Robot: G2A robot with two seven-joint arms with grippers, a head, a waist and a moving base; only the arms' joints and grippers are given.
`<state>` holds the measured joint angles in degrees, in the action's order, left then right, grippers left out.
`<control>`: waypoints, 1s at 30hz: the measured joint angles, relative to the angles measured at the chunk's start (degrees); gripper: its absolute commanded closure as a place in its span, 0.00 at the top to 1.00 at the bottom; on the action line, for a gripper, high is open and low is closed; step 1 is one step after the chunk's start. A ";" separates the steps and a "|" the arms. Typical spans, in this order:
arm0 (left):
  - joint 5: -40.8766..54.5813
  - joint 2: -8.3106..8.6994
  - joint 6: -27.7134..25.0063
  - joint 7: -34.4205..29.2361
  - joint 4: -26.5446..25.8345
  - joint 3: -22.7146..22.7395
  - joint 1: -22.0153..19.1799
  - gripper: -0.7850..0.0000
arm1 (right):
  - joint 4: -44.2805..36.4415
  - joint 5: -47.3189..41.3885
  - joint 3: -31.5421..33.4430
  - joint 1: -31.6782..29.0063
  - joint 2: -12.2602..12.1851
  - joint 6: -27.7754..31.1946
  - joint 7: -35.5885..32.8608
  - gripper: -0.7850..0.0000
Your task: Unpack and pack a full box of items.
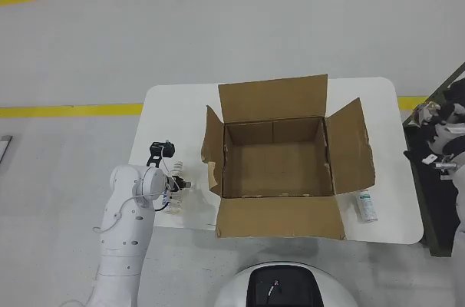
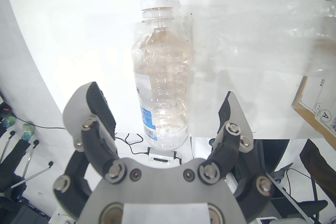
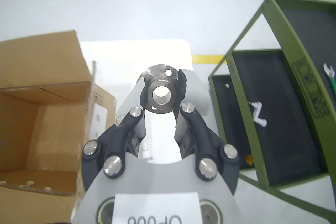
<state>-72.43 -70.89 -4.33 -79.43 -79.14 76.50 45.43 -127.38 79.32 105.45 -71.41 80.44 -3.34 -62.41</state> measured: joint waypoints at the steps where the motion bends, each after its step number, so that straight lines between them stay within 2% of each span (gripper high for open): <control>1: 0.00 0.00 0.00 0.00 0.00 0.00 0.00 1.00 | 0.30 0.04 0.69 -1.89 -0.06 0.35 -0.81 0.00; 7: 0.00 0.00 0.00 0.00 0.00 0.00 0.00 1.00 | 3.52 1.02 1.41 -10.18 -0.23 1.74 -2.92 0.00; 10: 0.00 0.00 0.00 0.00 0.00 0.00 0.00 1.00 | 5.61 1.89 0.61 -12.50 -0.37 3.39 -2.99 0.00; 30: 0.00 0.00 0.00 0.00 0.00 0.00 0.00 1.00 | 16.88 3.40 -4.63 -14.82 -0.93 4.87 1.41 0.00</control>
<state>-72.43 -70.89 -4.33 -79.43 -79.14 76.50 45.43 -110.50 82.73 100.82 -86.22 79.51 1.52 -61.00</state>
